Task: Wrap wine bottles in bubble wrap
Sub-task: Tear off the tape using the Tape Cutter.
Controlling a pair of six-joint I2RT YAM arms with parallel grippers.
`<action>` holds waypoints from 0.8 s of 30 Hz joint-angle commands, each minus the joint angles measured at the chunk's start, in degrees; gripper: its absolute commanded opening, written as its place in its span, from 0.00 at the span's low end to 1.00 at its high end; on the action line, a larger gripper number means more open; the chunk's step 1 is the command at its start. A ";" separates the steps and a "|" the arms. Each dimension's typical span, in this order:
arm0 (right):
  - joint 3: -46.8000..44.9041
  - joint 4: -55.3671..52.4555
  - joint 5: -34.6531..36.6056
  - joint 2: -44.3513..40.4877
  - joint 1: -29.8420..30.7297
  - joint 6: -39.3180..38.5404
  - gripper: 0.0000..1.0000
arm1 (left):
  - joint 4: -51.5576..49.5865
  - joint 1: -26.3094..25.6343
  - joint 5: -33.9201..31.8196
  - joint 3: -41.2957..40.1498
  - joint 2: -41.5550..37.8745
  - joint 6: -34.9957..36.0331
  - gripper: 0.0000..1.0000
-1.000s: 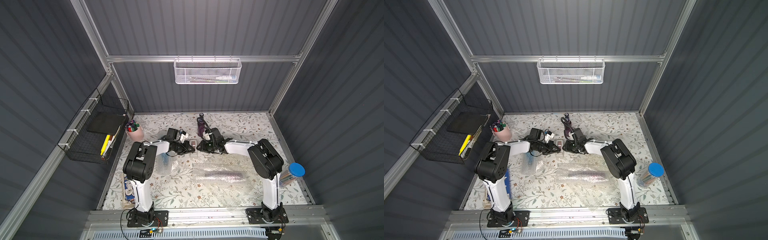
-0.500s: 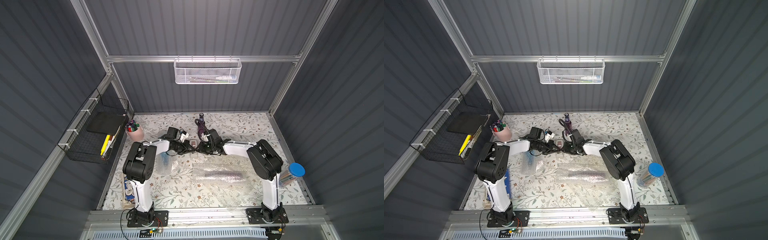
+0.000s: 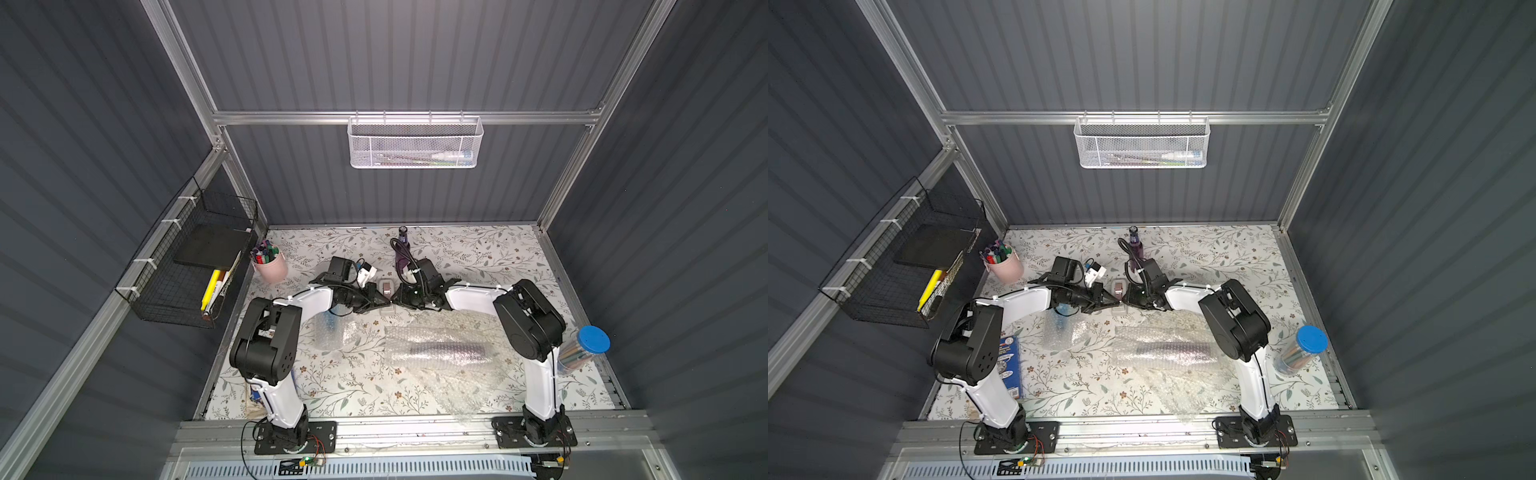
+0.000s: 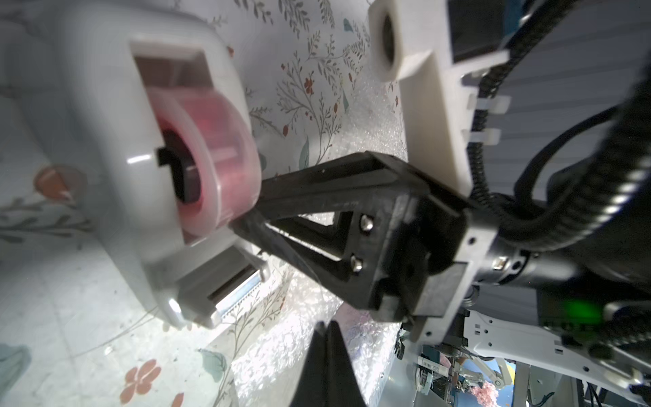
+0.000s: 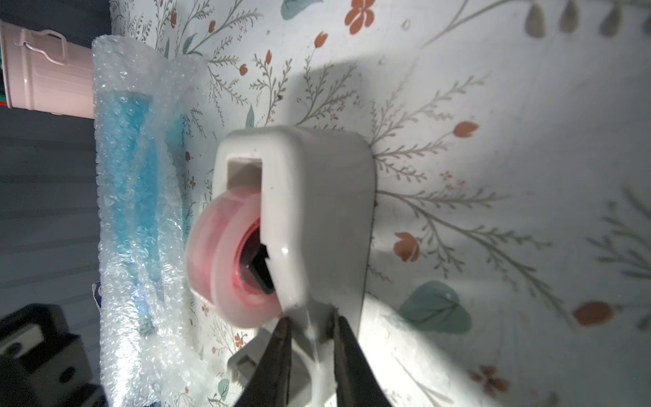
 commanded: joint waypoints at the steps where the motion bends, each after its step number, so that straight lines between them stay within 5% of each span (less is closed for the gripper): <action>1: -1.50 -2.40 3.25 1.44 0.30 1.32 0.23 | 0.45 -2.11 2.77 -3.19 -0.64 -1.79 0.00; 19: -3.47 -2.42 4.34 0.24 0.42 0.89 0.23 | -0.33 -2.72 -5.44 -7.97 5.53 3.12 0.00; 24: -3.54 -2.79 4.88 -0.12 0.39 0.52 0.23 | -4.09 -2.81 -15.25 -7.16 7.85 6.88 0.00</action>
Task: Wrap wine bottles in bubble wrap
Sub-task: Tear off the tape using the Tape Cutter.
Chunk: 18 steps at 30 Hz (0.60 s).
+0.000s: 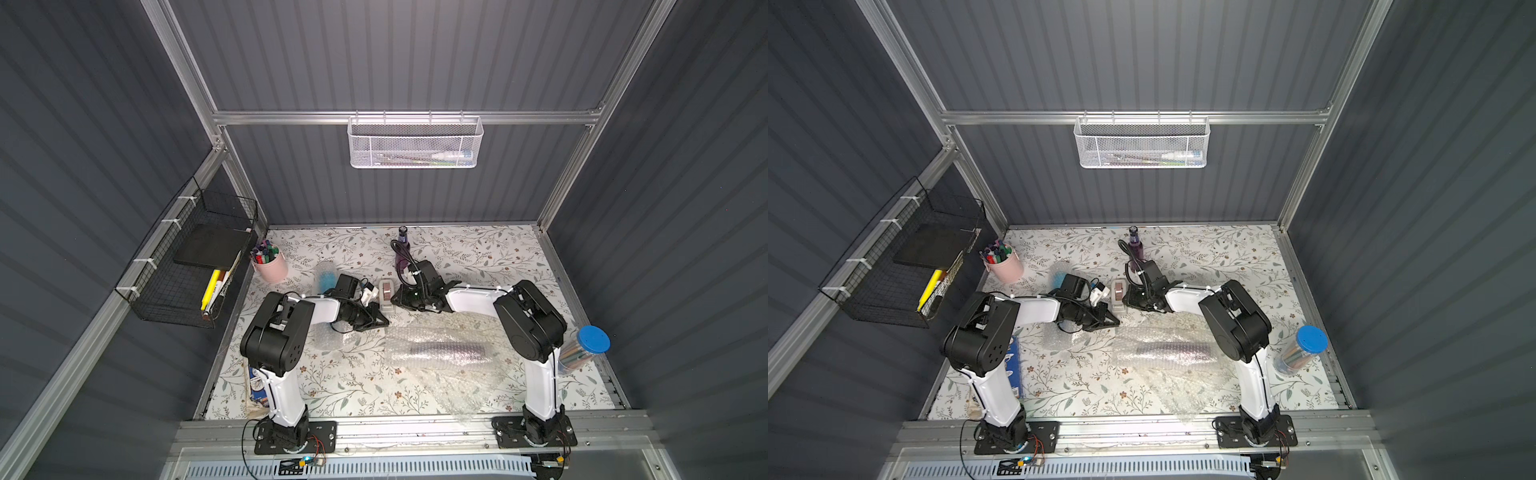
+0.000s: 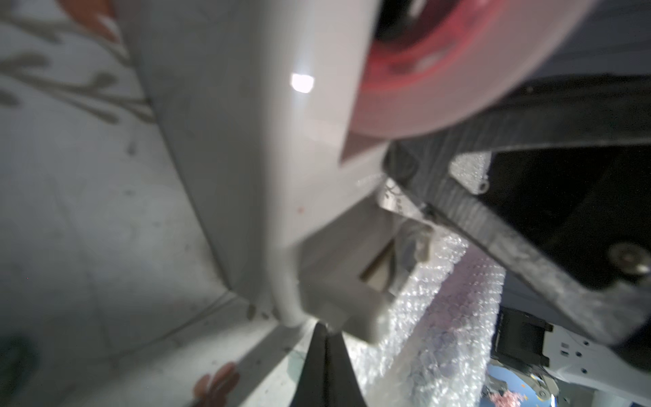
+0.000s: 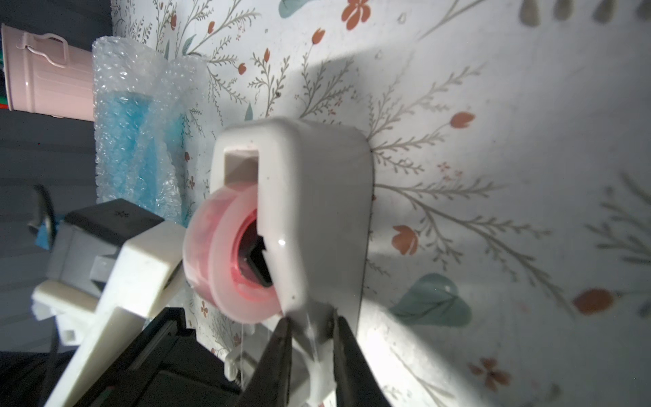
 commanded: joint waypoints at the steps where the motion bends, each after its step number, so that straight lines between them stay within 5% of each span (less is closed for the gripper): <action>1: -1.96 -4.34 3.92 0.58 0.04 -0.10 0.23 | -8.70 -0.61 -7.97 -0.52 3.15 4.62 0.00; 5: -1.93 -4.66 4.42 0.46 0.04 -0.32 0.22 | -10.40 -0.61 -11.35 -0.66 3.17 5.42 0.00; 12: -1.94 -3.66 4.72 -2.17 -0.03 -2.10 0.24 | -10.39 -0.61 -2.65 1.09 -2.12 5.19 0.00; 18: -3.05 -3.58 3.37 -9.49 -1.13 -8.50 0.38 | -20.63 -0.52 -5.25 8.32 -9.15 8.61 0.00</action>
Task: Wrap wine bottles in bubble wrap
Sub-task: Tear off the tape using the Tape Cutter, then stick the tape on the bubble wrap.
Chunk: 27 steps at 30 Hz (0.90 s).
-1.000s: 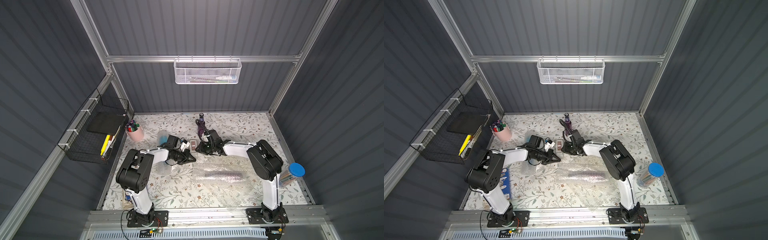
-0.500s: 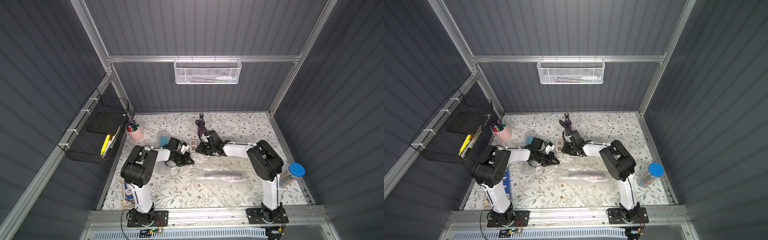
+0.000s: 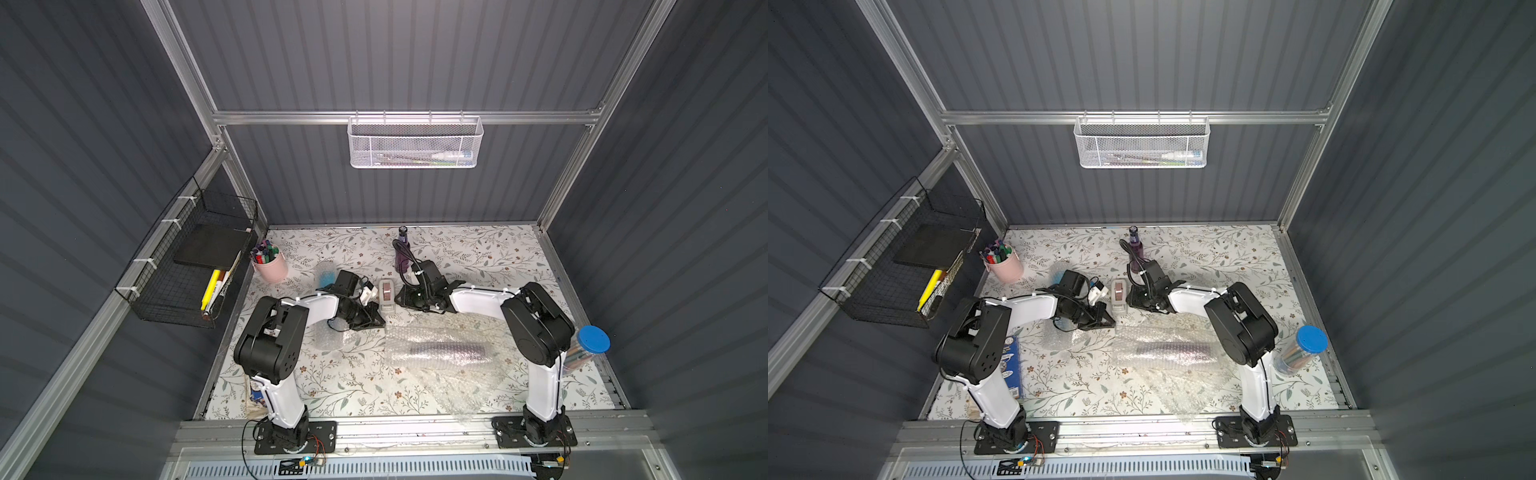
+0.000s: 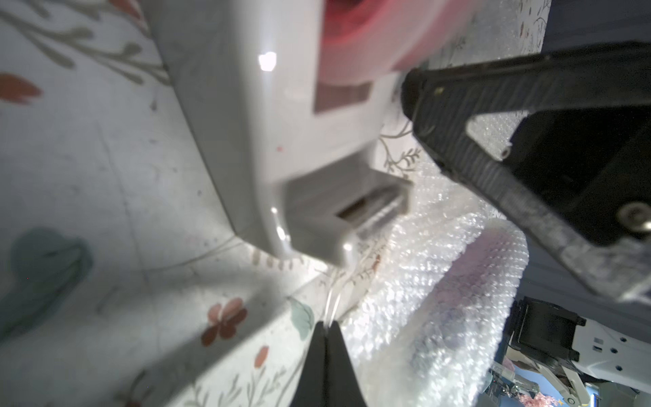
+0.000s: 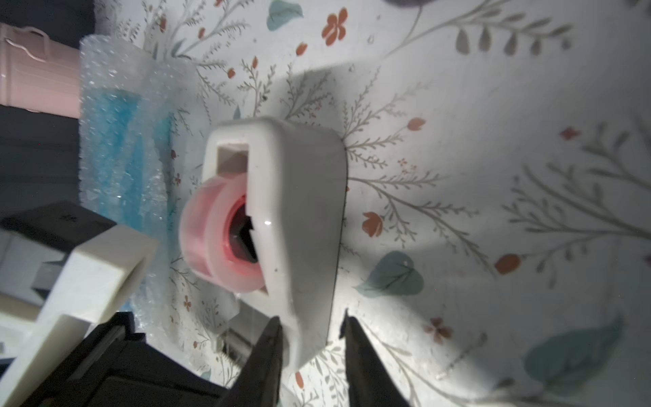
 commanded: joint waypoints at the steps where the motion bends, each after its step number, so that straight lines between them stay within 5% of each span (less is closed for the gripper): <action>1: -2.06 -0.77 -1.32 -6.41 -1.40 -6.47 0.43 | -9.57 -0.26 -1.70 4.83 -4.21 3.91 0.00; 5: -6.71 -5.14 -6.89 -14.57 -2.50 -21.38 0.61 | -15.15 -0.26 -1.86 6.69 -6.81 6.06 0.00; 15: -13.53 -24.00 -5.46 -27.74 -6.11 -52.61 0.86 | -21.89 -0.21 1.64 6.17 -14.64 10.17 0.00; 25: -5.44 -41.75 -24.53 -17.65 -12.00 -64.32 0.89 | -26.71 -0.26 3.34 5.58 -18.88 12.89 0.00; 27: -2.74 -45.78 -26.28 -13.63 -12.62 -66.01 0.99 | -26.82 -0.26 3.31 5.58 -19.08 12.89 0.00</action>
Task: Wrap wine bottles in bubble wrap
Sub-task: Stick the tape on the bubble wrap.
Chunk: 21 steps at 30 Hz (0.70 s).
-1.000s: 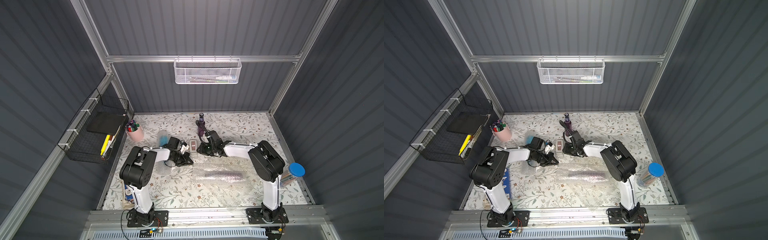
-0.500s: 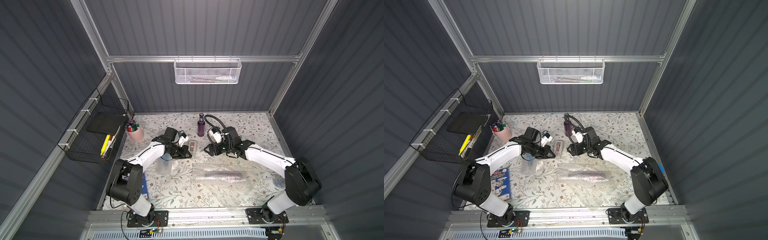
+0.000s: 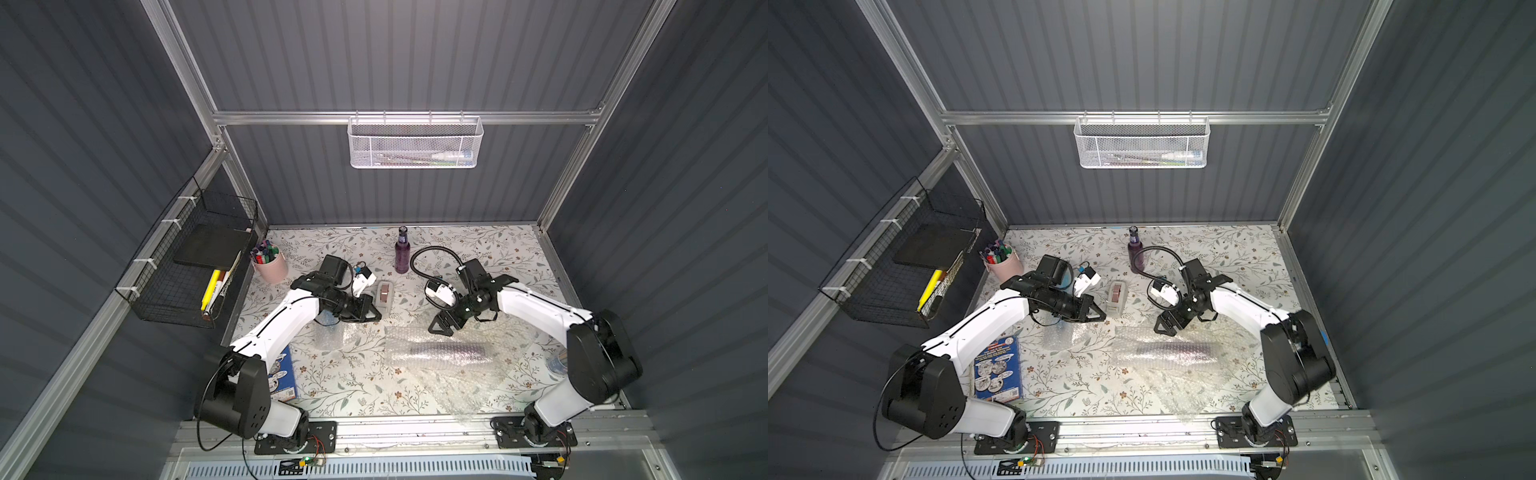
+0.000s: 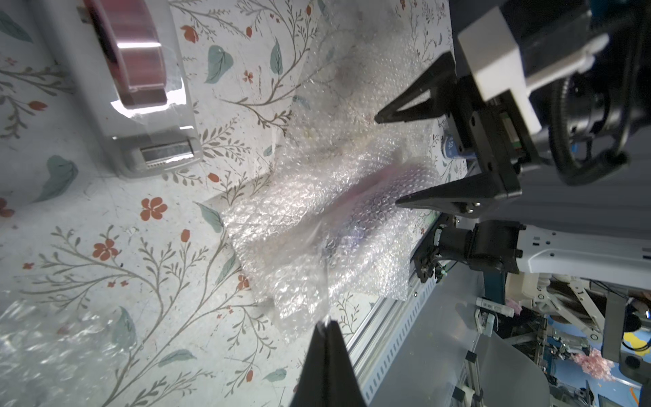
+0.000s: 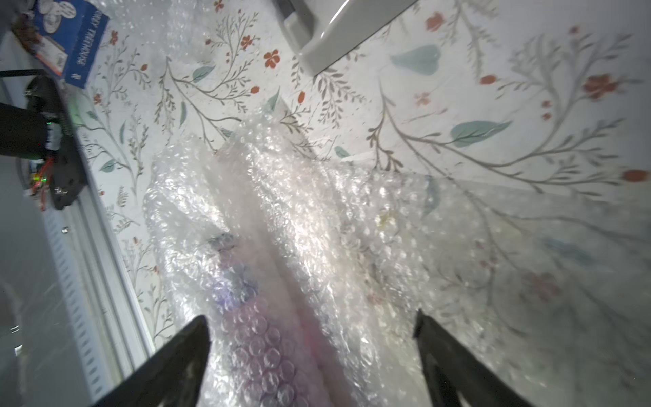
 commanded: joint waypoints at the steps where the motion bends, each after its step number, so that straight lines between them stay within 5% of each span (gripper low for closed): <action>1: 5.07 -10.85 -8.24 5.46 -0.95 -6.76 0.99 | -2.88 -0.28 1.23 -0.65 -0.86 2.01 0.00; 11: 13.65 -18.81 -8.91 17.46 -1.46 -11.40 0.99 | -3.18 -0.26 1.44 -0.96 -0.10 2.62 0.00; 21: 11.55 -19.85 -11.34 16.93 -0.95 -16.65 0.99 | -2.25 -0.26 1.67 -0.80 2.00 2.71 0.00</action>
